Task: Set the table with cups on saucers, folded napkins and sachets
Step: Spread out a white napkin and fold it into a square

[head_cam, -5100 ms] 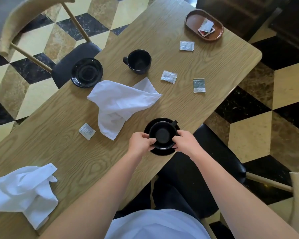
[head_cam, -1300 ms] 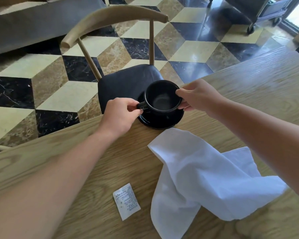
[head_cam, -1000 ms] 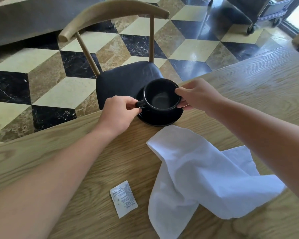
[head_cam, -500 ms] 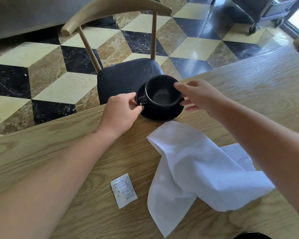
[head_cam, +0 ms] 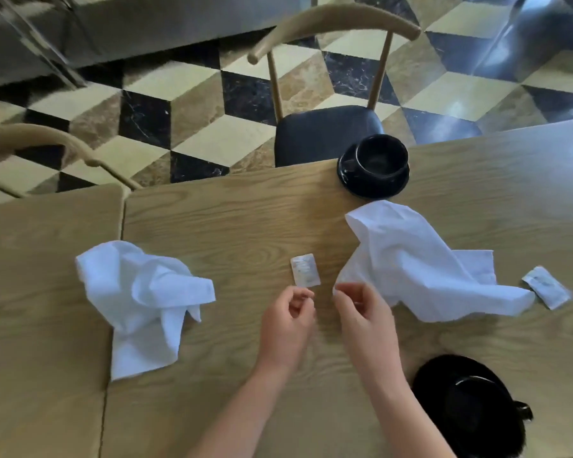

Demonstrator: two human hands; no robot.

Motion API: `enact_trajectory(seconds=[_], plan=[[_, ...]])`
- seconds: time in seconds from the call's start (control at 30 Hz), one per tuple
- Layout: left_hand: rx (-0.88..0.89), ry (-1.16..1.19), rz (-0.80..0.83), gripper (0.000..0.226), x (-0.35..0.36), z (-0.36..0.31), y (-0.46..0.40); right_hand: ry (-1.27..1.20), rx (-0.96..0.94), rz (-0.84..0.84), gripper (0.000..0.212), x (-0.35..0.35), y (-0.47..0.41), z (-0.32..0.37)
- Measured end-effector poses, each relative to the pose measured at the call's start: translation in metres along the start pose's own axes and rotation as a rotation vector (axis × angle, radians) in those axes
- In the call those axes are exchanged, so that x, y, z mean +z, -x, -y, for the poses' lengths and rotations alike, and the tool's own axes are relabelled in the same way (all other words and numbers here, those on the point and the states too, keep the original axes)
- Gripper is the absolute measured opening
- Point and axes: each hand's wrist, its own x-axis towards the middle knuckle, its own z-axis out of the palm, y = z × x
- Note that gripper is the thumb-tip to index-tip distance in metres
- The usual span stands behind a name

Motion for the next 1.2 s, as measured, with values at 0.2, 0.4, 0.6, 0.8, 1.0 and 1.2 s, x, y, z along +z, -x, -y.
enact_trajectory(seconds=[0.2,0.4,0.6,0.8,1.0,1.2], plan=[[-0.199,0.01,-0.151,0.012,-0.079,0.034,0.075,0.281,0.052,0.291,0.007,0.045,0.079,-0.025],[-0.424,0.15,-0.311,0.012,-0.159,0.067,0.107,0.354,0.12,0.407,0.012,0.063,0.116,-0.037],[-0.497,0.182,-0.266,0.011,-0.212,0.096,0.108,0.342,0.212,0.376,0.015,0.082,0.132,-0.048],[-0.491,0.104,-0.086,0.013,-0.253,0.115,0.091,0.366,0.282,0.316,0.016,0.131,0.15,-0.052],[-0.734,0.275,-0.033,0.016,-0.283,0.121,0.066,0.24,0.474,0.256,0.015,0.176,0.167,-0.048],[-0.909,0.903,-0.073,0.033,-0.28,0.118,0.046,0.192,0.565,0.308,0.006,0.21,0.164,-0.03]])
